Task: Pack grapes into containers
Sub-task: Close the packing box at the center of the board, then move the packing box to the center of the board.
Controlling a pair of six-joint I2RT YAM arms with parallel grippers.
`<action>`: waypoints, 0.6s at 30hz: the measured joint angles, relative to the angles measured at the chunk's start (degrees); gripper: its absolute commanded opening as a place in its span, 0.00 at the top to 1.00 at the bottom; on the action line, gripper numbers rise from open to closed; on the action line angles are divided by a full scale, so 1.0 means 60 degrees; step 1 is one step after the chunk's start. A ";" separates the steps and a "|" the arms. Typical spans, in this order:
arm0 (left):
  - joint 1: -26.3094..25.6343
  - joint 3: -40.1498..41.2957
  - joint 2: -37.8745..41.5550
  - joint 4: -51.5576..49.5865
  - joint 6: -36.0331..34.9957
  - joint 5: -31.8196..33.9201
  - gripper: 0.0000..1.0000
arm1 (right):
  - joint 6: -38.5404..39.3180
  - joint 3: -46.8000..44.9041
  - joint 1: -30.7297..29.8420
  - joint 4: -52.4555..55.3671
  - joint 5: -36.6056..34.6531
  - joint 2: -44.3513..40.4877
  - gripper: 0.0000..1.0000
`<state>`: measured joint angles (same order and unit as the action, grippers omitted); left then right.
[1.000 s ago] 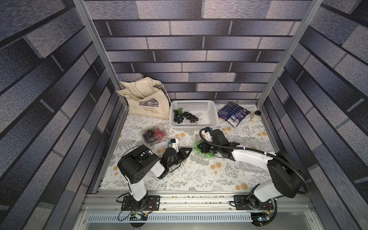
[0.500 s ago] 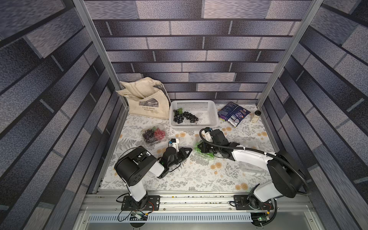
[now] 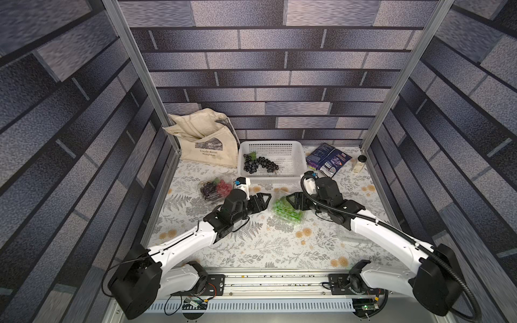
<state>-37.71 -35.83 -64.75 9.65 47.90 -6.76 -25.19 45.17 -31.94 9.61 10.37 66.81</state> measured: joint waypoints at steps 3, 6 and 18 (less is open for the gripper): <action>0.0317 -0.0011 0.0492 -0.1235 -0.0302 0.0029 0.17 | -0.0018 -0.0317 0.0601 0.0299 0.0098 -0.0313 0.15; 0.0561 -0.0011 0.0816 -0.2204 -0.0470 0.0029 0.16 | -0.0051 -0.0747 0.0878 0.0488 0.0288 -0.0299 0.07; 0.0991 0.0066 0.2000 -0.3566 -0.0525 -0.0015 0.15 | -0.0299 -0.1435 0.1541 -0.0659 0.1596 0.1439 0.00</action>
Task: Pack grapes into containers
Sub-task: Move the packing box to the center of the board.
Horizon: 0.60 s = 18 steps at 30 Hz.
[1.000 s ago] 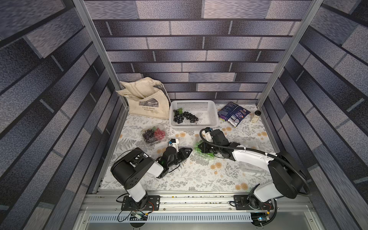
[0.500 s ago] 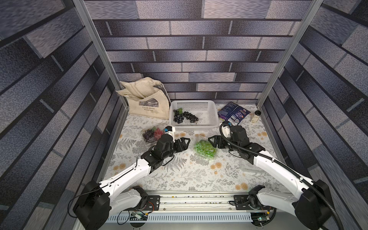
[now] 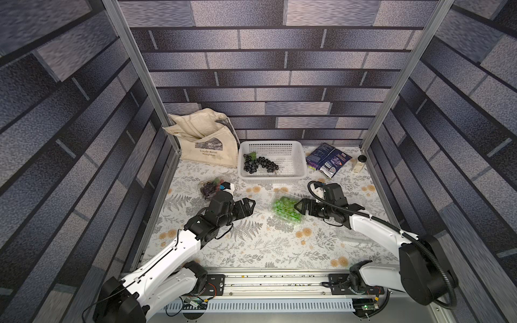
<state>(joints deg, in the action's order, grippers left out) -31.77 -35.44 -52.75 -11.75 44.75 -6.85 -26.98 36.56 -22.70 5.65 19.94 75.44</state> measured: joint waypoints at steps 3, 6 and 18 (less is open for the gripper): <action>0.0138 0.0102 0.0215 -0.0117 0.0004 -0.0033 0.15 | 0.0000 0.0004 -0.0011 -0.0437 0.0270 0.0404 0.01; 0.0266 0.0200 0.0331 -0.0182 0.0007 -0.0036 0.15 | 0.0022 0.0160 -0.0168 -0.0554 0.0299 0.0637 0.00; 0.0379 0.0331 0.0455 -0.0313 0.0040 -0.0066 0.15 | 0.0441 0.1847 -0.1599 -0.0710 0.0036 0.2390 0.02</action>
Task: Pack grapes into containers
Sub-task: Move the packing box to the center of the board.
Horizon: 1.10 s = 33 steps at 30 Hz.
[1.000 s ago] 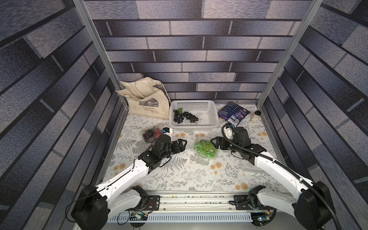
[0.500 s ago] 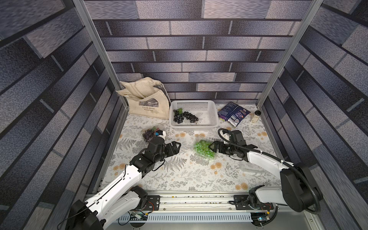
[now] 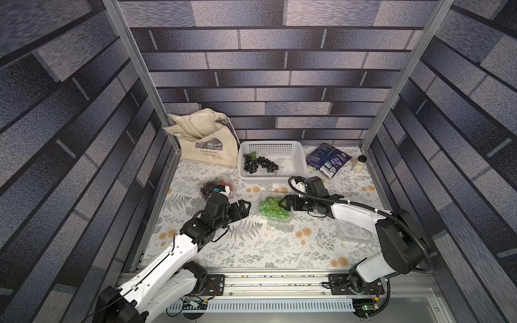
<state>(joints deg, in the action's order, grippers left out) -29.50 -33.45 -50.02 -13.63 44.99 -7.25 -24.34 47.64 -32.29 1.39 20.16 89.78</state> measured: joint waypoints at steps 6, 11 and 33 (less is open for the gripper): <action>0.0117 0.0018 0.0270 -0.0182 0.0000 0.0000 0.14 | -0.0004 0.0907 -0.0998 -0.0168 -0.0171 0.1045 0.03; 0.0178 0.0018 0.0503 -0.0375 0.0000 0.0000 0.14 | -0.0026 0.1734 -0.1829 -0.0350 -0.0310 0.1876 0.04; 0.0372 0.0131 0.1195 -0.0903 -0.0004 -0.0004 0.14 | -0.1173 0.1650 -0.3155 -0.0849 -0.1497 0.1767 0.03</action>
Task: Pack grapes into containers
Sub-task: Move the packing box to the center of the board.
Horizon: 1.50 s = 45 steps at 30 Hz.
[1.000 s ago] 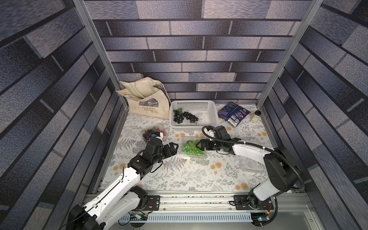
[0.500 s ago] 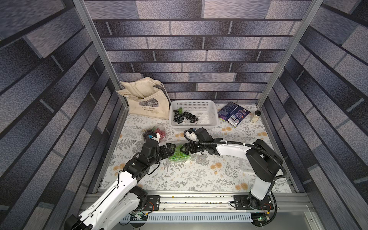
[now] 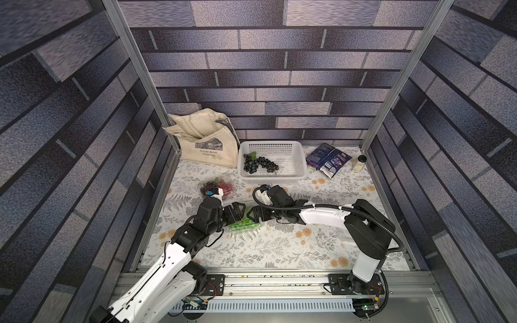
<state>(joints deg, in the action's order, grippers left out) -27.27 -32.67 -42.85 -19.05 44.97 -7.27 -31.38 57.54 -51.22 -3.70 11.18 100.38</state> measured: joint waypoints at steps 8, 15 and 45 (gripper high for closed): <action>0.0000 -0.0007 -0.0277 0.0025 -0.0004 -0.0073 0.14 | 0.0189 -0.1031 0.1486 0.2357 -0.1566 -0.3093 0.02; 0.0000 -0.0062 -0.0754 0.0342 -0.0004 -0.0306 0.14 | 0.0291 -0.2011 0.3461 0.4863 -0.3198 -0.5938 0.02; 0.0153 -0.0259 -0.1519 0.1104 -0.0029 -0.0918 0.11 | 0.0131 -0.3963 0.5249 0.4925 -0.2892 -0.5133 0.57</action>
<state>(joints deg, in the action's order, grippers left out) -26.35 -34.22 -51.96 -12.43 44.80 -12.78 -30.59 33.76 -19.73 25.85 -6.17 69.58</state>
